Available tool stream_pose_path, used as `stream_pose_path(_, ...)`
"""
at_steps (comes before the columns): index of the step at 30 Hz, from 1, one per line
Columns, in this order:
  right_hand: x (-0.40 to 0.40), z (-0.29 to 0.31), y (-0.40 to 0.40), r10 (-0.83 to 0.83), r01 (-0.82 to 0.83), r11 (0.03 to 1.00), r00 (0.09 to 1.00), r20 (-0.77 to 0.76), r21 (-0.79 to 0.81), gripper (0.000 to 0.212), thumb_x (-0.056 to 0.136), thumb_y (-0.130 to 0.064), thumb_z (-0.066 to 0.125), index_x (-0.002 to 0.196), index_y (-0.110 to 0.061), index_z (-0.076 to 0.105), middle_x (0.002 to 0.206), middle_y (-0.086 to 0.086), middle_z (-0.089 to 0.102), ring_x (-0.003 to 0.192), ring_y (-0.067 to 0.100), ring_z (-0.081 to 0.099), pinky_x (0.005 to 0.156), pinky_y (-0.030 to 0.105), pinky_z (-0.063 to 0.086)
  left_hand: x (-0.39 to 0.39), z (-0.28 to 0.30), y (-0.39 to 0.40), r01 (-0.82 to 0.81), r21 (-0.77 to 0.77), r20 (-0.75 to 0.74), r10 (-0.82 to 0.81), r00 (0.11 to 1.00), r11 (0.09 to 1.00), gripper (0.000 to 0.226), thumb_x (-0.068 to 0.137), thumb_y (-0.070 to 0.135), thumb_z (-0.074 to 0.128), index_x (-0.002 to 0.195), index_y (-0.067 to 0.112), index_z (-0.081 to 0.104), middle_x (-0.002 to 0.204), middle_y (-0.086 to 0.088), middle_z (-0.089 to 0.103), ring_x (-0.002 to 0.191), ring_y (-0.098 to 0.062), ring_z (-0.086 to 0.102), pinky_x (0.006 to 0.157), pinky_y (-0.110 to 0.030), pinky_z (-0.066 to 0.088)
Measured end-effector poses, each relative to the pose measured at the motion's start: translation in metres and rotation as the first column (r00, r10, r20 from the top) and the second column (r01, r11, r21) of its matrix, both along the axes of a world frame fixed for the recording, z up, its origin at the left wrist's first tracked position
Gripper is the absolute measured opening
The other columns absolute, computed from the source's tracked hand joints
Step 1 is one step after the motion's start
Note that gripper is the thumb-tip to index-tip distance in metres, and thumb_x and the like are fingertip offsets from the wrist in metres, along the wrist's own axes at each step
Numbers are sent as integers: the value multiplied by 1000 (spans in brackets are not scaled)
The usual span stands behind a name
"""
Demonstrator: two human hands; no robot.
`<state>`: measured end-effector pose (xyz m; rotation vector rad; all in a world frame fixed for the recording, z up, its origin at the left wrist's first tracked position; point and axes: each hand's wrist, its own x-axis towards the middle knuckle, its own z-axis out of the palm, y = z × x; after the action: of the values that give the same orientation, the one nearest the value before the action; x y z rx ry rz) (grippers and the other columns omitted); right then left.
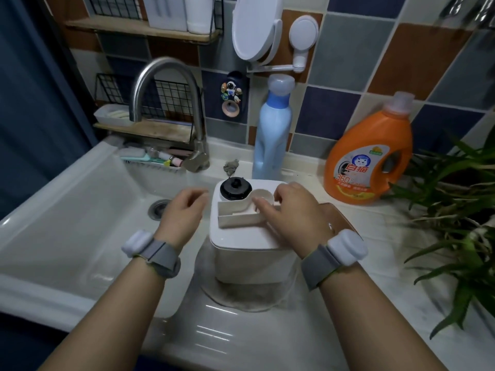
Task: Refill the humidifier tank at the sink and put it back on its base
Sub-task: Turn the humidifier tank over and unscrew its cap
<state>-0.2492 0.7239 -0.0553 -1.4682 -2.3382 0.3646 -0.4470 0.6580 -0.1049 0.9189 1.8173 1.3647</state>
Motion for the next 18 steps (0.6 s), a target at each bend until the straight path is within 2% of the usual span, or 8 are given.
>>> stream_pose_path(2,-10,16,7,6,-10,991,1000,25,130,43,89,-52,51,96,-11,62,99,7,58,97,26,53,74,35,41,14,24,2,114,11,-85,-113,990,993,37,91,40,59,125,24,57,121,12,58,117,-11,53,101,-35,43)
stream_pose_path(4,-31,30,14,77,-82,978,997,30,190,35,89,-43,54,97,-10,61,101,10,60,97,30,55,74,36,43,25,35,4,198,-77,-225,-210,951,977,65,84,48,66,140,22,43,132,10,44,125,-7,42,101,-27,36)
stream_pose_path(6,-57,32,23,139,-154,980,983,119,126,27,88,-39,54,93,-12,59,102,11,64,94,31,59,66,33,40,34,33,5,229,-64,-280,-238,930,971,64,76,39,76,131,21,47,124,11,47,113,-4,47,87,-13,37)
stream_pose_path(7,-69,31,28,158,-173,982,971,180,70,26,88,-39,54,91,-13,58,101,11,66,91,30,60,64,32,38,37,29,5,229,-30,-297,-227,927,973,57,71,34,80,119,22,52,115,11,51,102,-1,51,77,-6,37)
stream_pose_path(8,-79,29,32,175,-185,983,954,243,17,29,87,-40,54,95,-13,61,101,9,68,88,29,62,63,30,38,39,25,4,226,3,-313,-214,925,974,51,65,31,82,107,24,54,107,9,54,92,3,52,70,-6,38)
stream_pose_path(11,-93,23,40,181,-180,983,913,365,-38,35,88,-40,51,110,-16,64,105,8,70,87,27,63,64,29,40,39,12,6,184,126,-269,-145,952,975,44,55,32,81,88,22,54,91,3,59,79,-2,56,66,-18,43)
stream_pose_path(14,-95,21,41,129,-155,987,903,409,31,40,88,-44,47,114,-16,59,108,6,68,94,26,64,65,30,37,43,5,9,173,173,-196,-138,971,970,48,56,30,81,94,18,55,95,0,66,88,-14,65,74,-43,54)
stream_pose_path(18,-102,13,38,72,-128,987,899,432,101,62,85,-50,46,129,-7,50,110,7,68,99,27,64,65,31,37,35,-2,9,165,140,-182,-138,974,976,64,56,28,84,112,32,54,111,7,66,104,-7,63,88,-43,53)
